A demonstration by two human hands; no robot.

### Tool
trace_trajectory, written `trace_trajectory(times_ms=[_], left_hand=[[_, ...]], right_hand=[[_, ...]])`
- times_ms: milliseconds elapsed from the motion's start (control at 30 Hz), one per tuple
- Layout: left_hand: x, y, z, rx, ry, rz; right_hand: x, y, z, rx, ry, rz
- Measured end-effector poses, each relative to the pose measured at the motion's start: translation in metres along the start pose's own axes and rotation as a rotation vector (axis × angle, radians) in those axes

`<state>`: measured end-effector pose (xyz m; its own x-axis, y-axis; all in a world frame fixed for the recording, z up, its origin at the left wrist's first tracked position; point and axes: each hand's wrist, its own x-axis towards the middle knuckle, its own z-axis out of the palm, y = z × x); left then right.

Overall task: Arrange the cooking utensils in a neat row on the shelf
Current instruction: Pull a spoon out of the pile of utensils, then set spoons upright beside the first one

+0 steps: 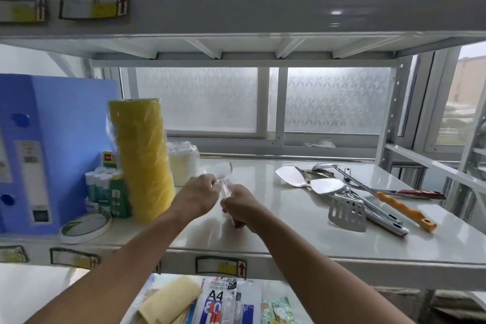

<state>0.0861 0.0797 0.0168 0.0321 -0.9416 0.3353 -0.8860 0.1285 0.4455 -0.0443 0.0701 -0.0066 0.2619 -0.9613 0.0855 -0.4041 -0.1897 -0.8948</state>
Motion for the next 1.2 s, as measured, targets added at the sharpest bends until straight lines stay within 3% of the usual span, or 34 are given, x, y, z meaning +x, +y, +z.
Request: trace_trajectory(times_ms=[200,400,533,800,967,1100,1200], left_hand=[[-0.008,-0.016,-0.002,-0.218,-0.135,-0.181],[-0.005,-0.027,0.013,-0.105,-0.156,-0.201],[-0.008,-0.028,0.026,-0.045,-0.187,-0.174],[0.002,-0.027,0.034,-0.067,-0.129,-0.185],[-0.002,-0.027,0.032,-0.093,-0.126,-0.2],[-0.008,-0.02,0.034,-0.141,-0.046,-0.2],[-0.011,-0.02,0.036,-0.193,0.016,-0.167]], right_hand=[[0.012,-0.008,0.029,0.158,-0.024,-0.045],[0.003,0.001,0.015,0.058,-0.08,-0.062],[0.007,0.008,-0.015,-0.075,0.007,-0.063],[0.012,0.022,-0.154,-0.456,0.301,-0.093],[0.004,0.078,-0.276,-0.623,0.537,0.099],[-0.024,0.139,-0.334,-0.821,0.518,0.299],[-0.044,0.157,-0.343,-0.818,0.473,0.327]])
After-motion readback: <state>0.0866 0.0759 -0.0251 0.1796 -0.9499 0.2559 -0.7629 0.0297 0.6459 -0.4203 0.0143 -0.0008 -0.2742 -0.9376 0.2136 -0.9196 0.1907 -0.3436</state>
